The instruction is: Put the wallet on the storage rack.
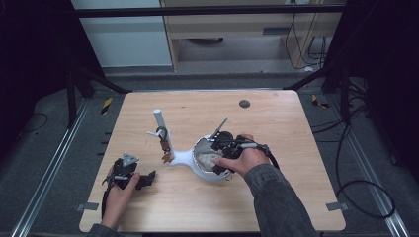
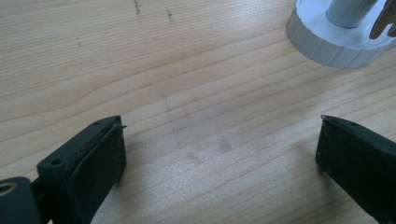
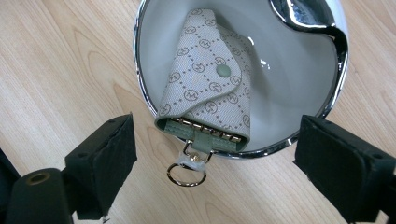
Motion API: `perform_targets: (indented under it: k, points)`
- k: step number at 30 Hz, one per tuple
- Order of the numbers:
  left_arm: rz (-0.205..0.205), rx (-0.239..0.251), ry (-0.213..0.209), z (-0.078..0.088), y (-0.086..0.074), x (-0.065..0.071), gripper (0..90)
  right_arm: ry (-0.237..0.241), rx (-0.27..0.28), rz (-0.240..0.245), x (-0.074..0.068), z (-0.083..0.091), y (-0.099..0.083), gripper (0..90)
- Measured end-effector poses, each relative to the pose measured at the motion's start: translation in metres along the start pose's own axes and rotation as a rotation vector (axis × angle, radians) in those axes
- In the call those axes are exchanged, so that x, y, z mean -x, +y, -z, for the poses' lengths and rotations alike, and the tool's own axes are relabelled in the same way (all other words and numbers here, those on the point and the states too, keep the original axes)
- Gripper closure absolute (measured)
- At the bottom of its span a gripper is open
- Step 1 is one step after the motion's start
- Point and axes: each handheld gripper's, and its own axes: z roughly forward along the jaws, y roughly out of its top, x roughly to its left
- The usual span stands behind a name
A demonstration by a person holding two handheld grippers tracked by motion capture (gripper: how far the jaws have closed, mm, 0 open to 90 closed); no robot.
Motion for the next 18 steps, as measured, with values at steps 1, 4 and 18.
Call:
perform_targets:
  k: [1, 4, 18]
  points:
    - [0.000, 0.000, 0.000, 0.000, 0.000, 0.000, 1.2, -0.008, 0.007, 0.001, -0.001, 0.001, -0.002, 11.7]
    - [0.000, 0.000, 0.000, 0.000, 0.000, 0.000, 1.2, -0.015, 0.014, 0.004, -0.003, 0.002, -0.003, 10.7]
    - [-0.003, -0.002, 0.000, 0.000, 0.000, 0.000, 1.0, -0.036, 0.141, -0.046, 0.006, 0.016, -0.023, 6.6]
